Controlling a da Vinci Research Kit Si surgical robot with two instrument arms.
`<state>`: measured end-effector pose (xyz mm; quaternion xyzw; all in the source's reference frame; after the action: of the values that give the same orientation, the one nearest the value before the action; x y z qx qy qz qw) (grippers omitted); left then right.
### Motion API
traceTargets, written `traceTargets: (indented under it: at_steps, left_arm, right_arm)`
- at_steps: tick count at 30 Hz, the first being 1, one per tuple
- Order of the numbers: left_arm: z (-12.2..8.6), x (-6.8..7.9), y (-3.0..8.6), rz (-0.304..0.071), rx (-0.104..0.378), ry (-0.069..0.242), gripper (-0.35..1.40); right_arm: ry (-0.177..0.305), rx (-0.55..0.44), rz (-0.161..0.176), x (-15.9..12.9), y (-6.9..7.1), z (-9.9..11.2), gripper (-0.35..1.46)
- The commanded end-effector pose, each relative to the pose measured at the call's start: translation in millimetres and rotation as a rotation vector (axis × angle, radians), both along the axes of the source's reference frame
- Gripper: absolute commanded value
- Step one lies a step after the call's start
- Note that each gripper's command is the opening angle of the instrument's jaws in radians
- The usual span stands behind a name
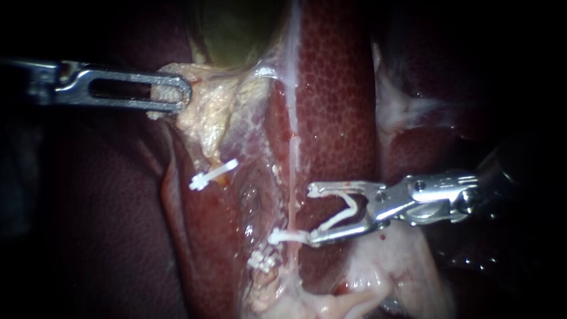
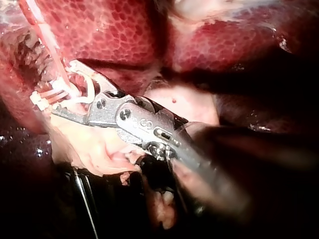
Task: Clipping second clip right tube
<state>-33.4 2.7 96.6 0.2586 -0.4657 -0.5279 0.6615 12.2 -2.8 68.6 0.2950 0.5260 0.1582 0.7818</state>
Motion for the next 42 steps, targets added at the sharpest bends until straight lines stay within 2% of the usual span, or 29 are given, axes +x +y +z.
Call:
traceTargets:
  at_steps: [1, 13, 23, 33, 42]
  left_arm:
    - [0.0, 0.0, 0.0, 0.000, 0.000, 0.000, -0.35]
    - [0.0, 0.0, -0.1, 0.000, -0.001, 0.001, -0.35]
    - [0.1, -0.1, -0.2, -0.001, -0.002, 0.001, -0.35]
    - [0.2, -0.1, -0.3, -0.001, -0.002, 0.002, -0.35]
    - [0.2, -0.1, -0.3, -0.002, -0.003, 0.002, -0.35]
  right_arm:
    - [-0.001, 0.002, 0.001, 0.1, 0.0, 0.2, 0.60]
    - [-0.022, 0.062, 0.017, 1.8, -0.6, 1.8, 0.60]
    - [-0.032, 0.116, 0.020, 4.0, -1.9, 3.2, 0.60]
    - [-0.028, 0.184, 0.046, 5.2, -1.7, 4.3, 0.58]
    - [-0.030, 0.251, 0.029, 5.3, -1.9, 4.5, 0.44]
